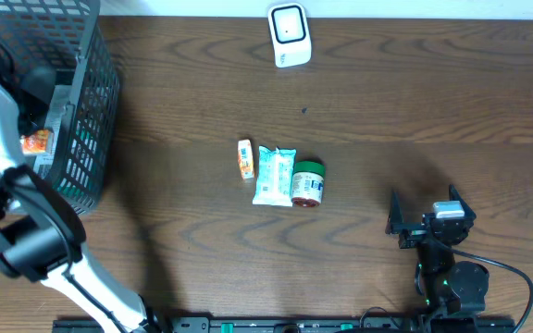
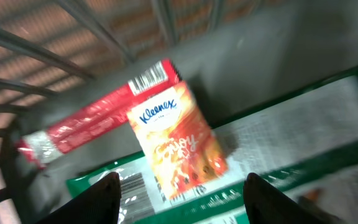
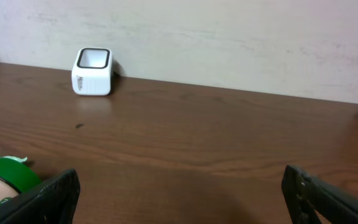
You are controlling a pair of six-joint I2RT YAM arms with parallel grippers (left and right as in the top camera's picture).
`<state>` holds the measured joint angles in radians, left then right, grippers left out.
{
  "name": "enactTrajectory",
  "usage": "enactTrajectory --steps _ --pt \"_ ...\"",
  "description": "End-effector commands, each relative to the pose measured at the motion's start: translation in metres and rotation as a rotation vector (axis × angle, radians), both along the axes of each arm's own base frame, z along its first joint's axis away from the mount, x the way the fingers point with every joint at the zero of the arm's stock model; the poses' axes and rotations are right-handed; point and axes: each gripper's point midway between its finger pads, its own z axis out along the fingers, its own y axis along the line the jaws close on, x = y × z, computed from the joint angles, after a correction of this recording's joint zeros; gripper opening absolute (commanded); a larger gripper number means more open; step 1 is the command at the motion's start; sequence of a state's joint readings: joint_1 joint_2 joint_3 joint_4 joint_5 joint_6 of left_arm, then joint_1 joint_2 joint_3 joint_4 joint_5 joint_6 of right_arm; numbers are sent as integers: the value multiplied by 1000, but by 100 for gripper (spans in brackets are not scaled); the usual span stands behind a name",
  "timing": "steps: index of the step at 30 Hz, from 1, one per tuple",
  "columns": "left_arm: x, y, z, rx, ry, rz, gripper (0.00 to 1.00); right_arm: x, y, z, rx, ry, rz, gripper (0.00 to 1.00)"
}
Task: Scan the item barcode
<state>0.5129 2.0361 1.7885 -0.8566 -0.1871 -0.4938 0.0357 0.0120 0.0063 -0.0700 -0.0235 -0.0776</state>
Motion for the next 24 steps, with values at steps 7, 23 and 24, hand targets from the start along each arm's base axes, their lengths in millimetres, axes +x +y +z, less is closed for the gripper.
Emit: enactTrajectory --steps 7,23,24 --pt "1 -7 -30 -14 51 -17 64 0 -2 -1 -5 1 -6 99" --pt "-2 -11 -106 -61 201 -124 32 0 -2 -1 -5 1 -6 99" --pt "0 -10 -102 -55 192 -124 29 0 -2 0 -5 0 -6 99"
